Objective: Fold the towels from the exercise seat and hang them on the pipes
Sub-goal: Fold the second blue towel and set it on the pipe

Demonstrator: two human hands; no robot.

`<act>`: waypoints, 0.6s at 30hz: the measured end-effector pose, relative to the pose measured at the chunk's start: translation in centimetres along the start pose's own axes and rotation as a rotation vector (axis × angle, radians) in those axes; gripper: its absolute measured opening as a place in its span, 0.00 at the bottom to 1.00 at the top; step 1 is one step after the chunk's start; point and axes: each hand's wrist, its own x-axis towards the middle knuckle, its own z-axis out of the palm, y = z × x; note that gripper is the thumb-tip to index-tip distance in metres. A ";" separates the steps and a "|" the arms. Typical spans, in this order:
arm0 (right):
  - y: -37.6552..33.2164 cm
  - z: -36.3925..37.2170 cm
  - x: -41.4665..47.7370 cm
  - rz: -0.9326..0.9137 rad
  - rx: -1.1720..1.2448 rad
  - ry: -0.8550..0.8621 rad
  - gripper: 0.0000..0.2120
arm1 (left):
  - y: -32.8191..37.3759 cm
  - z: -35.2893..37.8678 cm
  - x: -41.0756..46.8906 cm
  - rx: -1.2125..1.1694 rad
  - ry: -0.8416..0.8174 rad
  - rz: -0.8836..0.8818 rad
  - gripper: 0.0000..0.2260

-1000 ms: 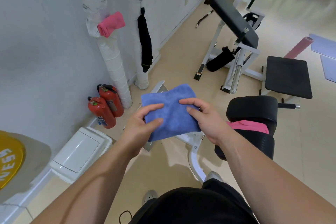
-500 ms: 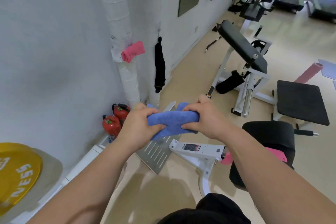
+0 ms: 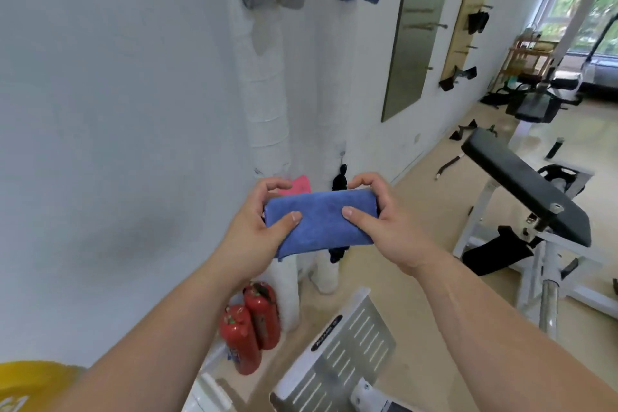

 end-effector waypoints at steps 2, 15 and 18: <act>0.3 -0.8 4.2 -0.090 -0.007 0.024 0.12 | 0.5 0.8 3.4 0.108 0.064 0.066 0.15; -3.7 -6.1 26.9 -0.314 0.193 -0.064 0.10 | 8.0 0.2 22.0 0.220 0.324 0.189 0.21; -6.3 -6.1 30.0 -0.369 0.180 -0.082 0.12 | 9.9 -2.0 25.0 0.285 0.339 0.273 0.23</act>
